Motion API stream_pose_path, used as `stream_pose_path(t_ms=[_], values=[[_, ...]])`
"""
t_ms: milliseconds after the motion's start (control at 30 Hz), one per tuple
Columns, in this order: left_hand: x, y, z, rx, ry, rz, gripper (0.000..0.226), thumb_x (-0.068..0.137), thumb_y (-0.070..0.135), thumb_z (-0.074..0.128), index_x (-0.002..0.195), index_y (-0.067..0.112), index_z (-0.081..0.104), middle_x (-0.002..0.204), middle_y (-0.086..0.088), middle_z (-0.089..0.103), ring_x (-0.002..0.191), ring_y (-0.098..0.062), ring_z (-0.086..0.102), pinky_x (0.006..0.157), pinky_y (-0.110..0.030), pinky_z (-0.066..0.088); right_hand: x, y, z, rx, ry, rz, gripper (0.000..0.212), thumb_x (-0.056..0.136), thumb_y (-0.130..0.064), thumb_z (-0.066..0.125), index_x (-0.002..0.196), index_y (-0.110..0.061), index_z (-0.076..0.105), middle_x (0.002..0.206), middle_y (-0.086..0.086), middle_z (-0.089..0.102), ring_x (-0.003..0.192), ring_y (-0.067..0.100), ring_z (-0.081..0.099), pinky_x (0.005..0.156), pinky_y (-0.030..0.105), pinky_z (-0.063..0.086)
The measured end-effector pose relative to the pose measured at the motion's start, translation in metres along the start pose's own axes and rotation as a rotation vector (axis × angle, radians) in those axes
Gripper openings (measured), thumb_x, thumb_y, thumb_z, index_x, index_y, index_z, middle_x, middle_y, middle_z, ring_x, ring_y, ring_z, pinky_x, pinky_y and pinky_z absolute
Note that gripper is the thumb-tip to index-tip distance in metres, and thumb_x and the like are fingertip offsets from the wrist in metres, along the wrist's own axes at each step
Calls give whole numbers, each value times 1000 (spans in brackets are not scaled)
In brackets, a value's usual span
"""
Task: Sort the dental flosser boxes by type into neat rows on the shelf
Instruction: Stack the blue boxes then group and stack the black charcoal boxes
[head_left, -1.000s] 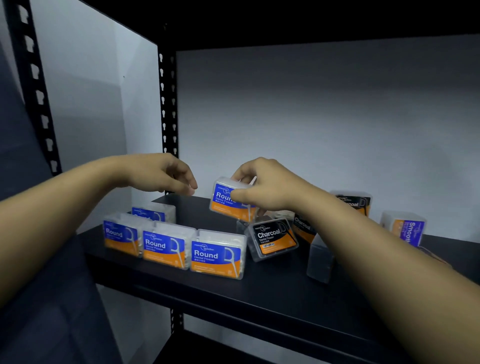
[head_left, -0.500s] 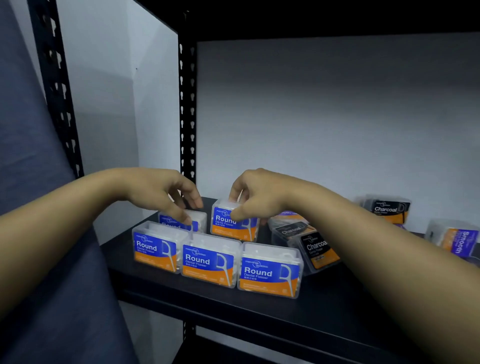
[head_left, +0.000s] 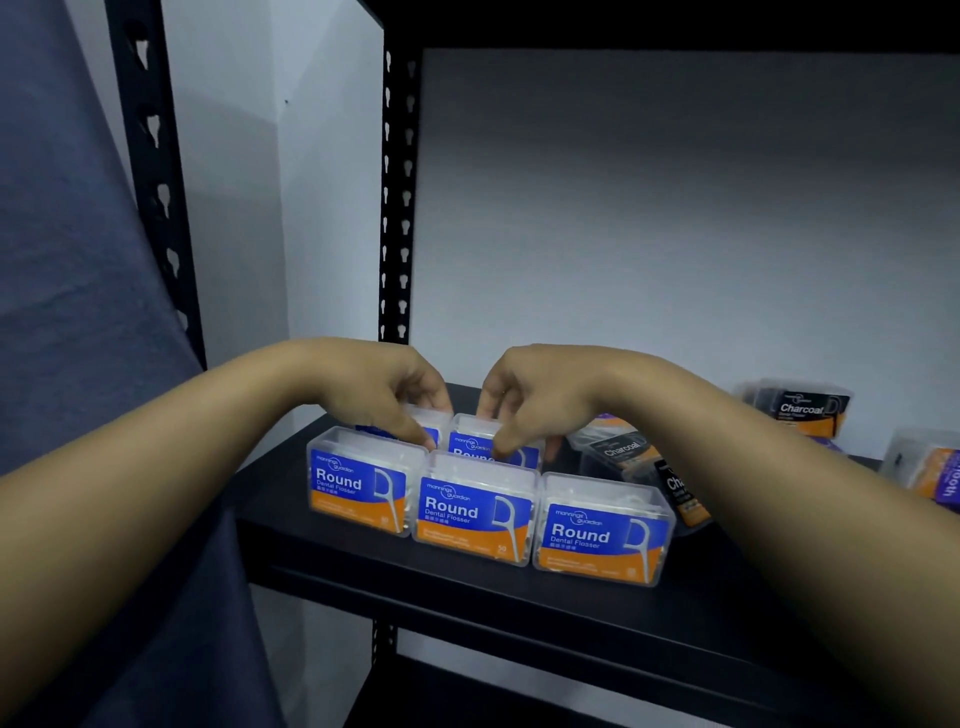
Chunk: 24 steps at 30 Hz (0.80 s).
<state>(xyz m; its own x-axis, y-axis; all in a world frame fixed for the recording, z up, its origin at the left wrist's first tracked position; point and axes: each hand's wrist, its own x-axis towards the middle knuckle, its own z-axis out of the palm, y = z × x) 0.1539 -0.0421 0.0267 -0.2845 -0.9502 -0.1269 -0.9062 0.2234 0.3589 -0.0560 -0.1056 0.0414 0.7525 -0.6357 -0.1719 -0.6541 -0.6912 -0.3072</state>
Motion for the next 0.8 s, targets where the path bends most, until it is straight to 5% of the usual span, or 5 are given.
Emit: stream_pose_path(t_ms=[133, 433, 567, 800], values=[[1, 3, -3, -34, -29, 8, 27, 90, 28, 74, 117, 28, 70, 109, 14, 76, 98, -6, 73, 90, -34, 60, -2, -2, 0, -2, -16, 16, 33, 87, -18, 82, 117, -9, 71, 89, -3, 77, 71, 18, 77, 65, 33, 65], [4, 9, -6, -69, -26, -14, 34, 85, 29, 78, 118, 31, 68, 109, 14, 75, 99, -9, 73, 92, -38, 60, -7, -2, -2, 14, -29, 10, 36, 88, -24, 82, 120, -12, 72, 103, 0, 78, 98, 26, 77, 79, 44, 67], [8, 26, -23, -154, 103, 37, 34, 82, 28, 81, 114, 27, 71, 115, 10, 73, 100, -13, 73, 92, -40, 60, -16, 1, -22, -3, 21, 13, 44, 88, -35, 80, 128, -19, 69, 114, 2, 76, 107, 21, 73, 87, 46, 64], [63, 58, -45, -56, 158, -38, 24, 87, 26, 76, 110, 21, 71, 107, -1, 73, 102, -16, 70, 88, -39, 62, -36, 37, -75, -32, 119, 201, 36, 91, -36, 78, 121, -17, 71, 108, 1, 75, 100, 19, 74, 83, 43, 65]])
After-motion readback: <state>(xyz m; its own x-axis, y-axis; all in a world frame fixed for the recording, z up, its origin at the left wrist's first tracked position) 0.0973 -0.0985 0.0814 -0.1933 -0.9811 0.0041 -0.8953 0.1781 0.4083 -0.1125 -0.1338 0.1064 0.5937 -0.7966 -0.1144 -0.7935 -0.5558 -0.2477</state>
